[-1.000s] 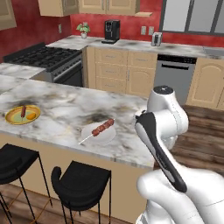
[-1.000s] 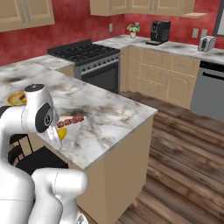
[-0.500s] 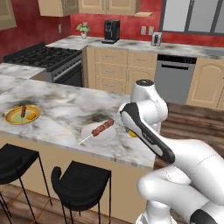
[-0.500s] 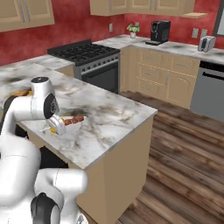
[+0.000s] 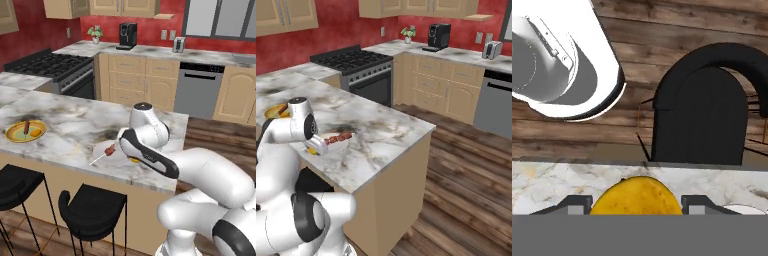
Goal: Pick up the mango and orange from the fridge and place one fruit on each plate on the dining counter.
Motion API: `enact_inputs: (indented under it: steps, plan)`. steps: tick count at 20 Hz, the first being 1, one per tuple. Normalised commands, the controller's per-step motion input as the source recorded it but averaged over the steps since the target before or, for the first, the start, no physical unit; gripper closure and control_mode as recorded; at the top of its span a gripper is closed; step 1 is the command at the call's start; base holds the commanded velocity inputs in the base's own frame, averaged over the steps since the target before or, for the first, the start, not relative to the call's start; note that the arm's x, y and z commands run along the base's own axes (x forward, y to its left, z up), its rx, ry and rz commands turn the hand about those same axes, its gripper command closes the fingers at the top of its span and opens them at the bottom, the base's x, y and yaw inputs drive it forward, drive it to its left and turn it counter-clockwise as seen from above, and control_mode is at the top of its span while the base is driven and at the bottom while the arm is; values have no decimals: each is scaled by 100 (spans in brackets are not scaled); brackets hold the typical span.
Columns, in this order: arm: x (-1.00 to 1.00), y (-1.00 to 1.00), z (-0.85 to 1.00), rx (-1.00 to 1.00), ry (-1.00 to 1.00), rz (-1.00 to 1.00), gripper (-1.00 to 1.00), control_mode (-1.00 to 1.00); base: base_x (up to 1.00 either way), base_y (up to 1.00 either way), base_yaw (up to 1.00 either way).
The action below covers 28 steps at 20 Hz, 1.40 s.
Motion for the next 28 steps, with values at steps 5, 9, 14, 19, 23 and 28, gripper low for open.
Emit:
enact_inputs:
  steps: [5, 9, 14, 19, 23, 28]
  plan:
    - [75, 1, -27, 0, 0, 9, 100, -100, 0, 0, 0]
    - [55, 4, -18, 0, 0, 7, 100, -100, 0, 0, 0]
    - [30, 26, -31, 0, 0, 3, 100, -100, 0, 0, 0]
    - [33, 19, -31, 0, 0, 2, 100, -100, 0, 0, 0]
    - [40, 0, -22, 0, 0, 2, 100, -100, 0, 0, 0]
    - [32, 0, -21, 0, 0, 2, 100, -100, 0, 0, 0]
